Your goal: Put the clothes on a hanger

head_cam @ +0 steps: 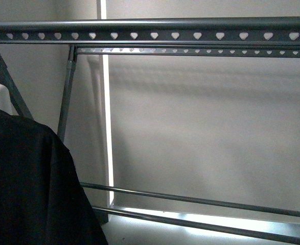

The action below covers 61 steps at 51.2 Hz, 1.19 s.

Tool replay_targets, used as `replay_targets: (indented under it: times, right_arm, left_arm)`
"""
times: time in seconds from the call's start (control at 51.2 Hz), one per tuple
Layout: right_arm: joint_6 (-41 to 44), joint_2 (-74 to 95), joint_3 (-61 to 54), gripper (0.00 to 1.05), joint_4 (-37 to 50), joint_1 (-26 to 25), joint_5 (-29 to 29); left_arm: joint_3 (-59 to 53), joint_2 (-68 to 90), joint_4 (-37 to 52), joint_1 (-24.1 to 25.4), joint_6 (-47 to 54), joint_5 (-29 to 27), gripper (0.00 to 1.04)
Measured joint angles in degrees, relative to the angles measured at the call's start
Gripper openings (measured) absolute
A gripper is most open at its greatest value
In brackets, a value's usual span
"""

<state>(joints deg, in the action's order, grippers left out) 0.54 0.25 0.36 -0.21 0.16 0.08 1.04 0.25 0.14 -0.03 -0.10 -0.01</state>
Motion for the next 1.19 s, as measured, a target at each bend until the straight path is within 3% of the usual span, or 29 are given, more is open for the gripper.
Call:
replay_targets:
  times: [0.254, 0.312, 0.371, 0.41, 0.547, 0.644, 0.879, 1.191]
  right_arm:
    - [0.0, 0.0, 0.0, 0.97, 0.0, 0.02, 0.0]
    - [0.0, 0.0, 0.0, 0.97, 0.0, 0.02, 0.04]
    - [0.02, 0.0, 0.0, 0.97, 0.0, -0.02, -0.15]
    - [0.02, 0.0, 0.0, 0.97, 0.0, -0.02, -0.15]
    - [0.0, 0.0, 0.0, 0.97, 0.0, -0.04, 0.02]
    - [0.0, 0.0, 0.0, 0.97, 0.0, -0.04, -0.02]
    - [0.02, 0.0, 0.0, 0.97, 0.0, -0.04, -0.04]
    - [0.02, 0.0, 0.0, 0.97, 0.0, -0.04, -0.04]
  left_arm:
    - [0.04, 0.15, 0.0, 0.26, 0.02, 1.07, 0.98]
    - [0.33, 2.1, 0.57, 2.95, -0.33, 9.9, 0.98]
    - [1.53, 9.18, 4.37, 6.51, -2.25, 22.43, 0.98]
    - [3.8, 16.31, 9.09, 6.75, -5.05, 24.61, 0.98]
    - [15.54, 35.21, 12.59, 4.68, -13.4, 19.32, 0.98]
    - [26.47, 50.71, 17.35, 0.52, -23.45, 10.34, 0.98]
    - [46.71, 73.5, 13.62, -2.19, -39.63, -3.1, 0.98]
    - [58.27, 85.85, 13.75, -2.38, -41.86, -8.72, 0.98]
